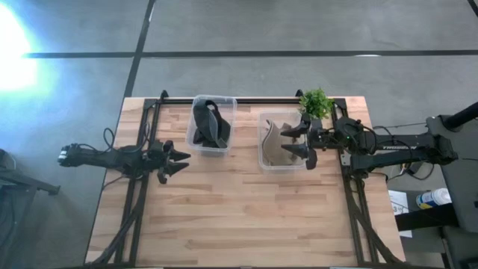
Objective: Pick & Place hat
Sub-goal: Return to Home Position
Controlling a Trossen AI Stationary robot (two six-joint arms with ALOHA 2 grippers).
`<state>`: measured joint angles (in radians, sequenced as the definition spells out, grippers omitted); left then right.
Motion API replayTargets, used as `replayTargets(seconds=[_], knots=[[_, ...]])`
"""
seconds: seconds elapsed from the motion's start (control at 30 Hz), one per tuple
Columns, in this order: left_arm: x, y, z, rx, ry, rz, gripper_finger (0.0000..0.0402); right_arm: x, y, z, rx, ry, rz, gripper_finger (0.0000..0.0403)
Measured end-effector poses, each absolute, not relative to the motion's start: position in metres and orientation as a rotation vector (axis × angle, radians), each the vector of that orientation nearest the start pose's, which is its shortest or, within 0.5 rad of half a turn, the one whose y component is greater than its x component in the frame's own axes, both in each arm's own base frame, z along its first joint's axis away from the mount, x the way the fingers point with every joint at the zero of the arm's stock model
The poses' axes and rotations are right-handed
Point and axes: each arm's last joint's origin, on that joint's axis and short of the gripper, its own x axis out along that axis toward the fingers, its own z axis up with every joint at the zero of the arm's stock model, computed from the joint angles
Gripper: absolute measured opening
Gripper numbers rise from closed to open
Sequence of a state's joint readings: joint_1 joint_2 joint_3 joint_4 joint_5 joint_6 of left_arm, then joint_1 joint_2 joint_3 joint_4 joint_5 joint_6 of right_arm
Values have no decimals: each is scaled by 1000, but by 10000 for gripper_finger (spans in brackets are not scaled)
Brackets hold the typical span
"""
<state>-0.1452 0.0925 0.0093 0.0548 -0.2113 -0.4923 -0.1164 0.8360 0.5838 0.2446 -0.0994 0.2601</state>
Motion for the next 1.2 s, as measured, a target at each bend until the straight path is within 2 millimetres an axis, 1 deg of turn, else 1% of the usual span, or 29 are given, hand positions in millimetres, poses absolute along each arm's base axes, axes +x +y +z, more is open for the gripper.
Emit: replayTargets(seconds=[0.37, 0.6, 0.8, 1.2], knots=[[102, -9, 164, -487, 16, 73, 208, 189, -20, 298, 254, -22, -35, 237], [99, -3, 168, -496, -45, 111, 208, 189, -20, 298, 265, -21, -36, 237], [97, -2, 172, -503, -92, 101, 208, 190, -21, 294, 271, 8, -45, 237], [98, -2, 171, -500, -75, 108, 208, 191, -20, 294, 271, 12, -44, 237]])
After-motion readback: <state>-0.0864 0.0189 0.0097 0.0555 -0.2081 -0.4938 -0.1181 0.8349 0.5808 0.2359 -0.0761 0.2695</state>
